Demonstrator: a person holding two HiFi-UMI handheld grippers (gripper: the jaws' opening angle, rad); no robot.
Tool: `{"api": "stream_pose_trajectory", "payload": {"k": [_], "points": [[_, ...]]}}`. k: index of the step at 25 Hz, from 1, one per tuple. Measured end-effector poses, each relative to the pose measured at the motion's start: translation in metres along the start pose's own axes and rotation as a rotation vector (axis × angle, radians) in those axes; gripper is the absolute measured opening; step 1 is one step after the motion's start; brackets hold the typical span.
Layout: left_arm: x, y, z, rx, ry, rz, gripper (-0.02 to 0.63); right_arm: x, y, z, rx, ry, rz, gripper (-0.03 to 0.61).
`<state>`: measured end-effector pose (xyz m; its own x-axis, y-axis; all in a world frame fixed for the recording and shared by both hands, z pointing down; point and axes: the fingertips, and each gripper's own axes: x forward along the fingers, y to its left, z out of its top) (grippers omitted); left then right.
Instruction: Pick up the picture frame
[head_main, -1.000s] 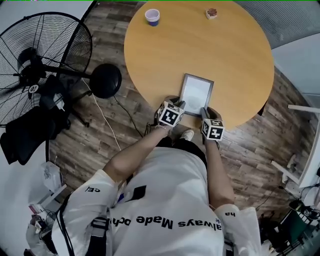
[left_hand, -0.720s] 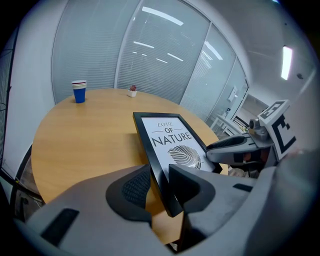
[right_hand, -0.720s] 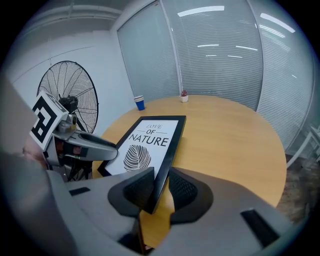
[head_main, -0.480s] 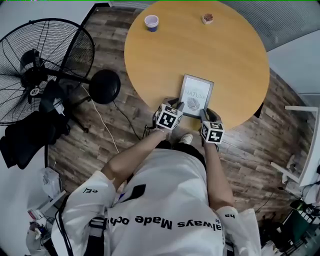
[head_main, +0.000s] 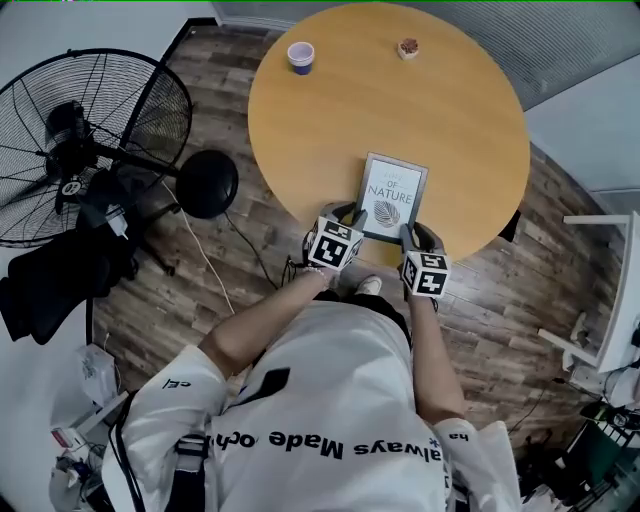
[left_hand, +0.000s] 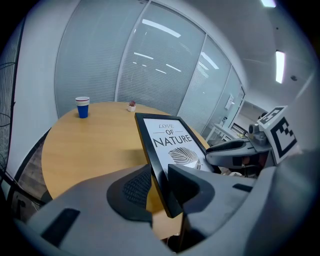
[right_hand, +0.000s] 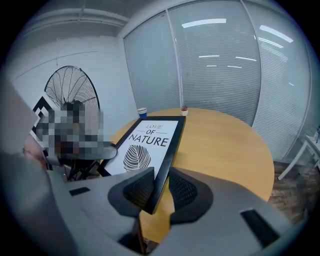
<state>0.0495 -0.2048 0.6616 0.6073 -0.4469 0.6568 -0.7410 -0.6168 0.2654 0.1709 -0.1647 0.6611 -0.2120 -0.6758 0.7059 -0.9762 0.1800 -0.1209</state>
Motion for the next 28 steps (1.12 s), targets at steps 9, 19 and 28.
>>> {"api": "stream_pose_trajectory", "payload": {"k": [9,19,28], "points": [[-0.023,-0.006,0.016,0.005,-0.045,0.009,0.118,-0.025,0.009,0.023,-0.034,-0.050,-0.011,0.106],[-0.048,-0.015,0.039,0.020,-0.109,0.013,0.118,-0.048,0.015,0.047,-0.055,-0.095,-0.011,0.105],[-0.073,-0.022,0.059,0.023,-0.159,0.011,0.118,-0.074,0.023,0.071,-0.061,-0.148,-0.013,0.103]]}}
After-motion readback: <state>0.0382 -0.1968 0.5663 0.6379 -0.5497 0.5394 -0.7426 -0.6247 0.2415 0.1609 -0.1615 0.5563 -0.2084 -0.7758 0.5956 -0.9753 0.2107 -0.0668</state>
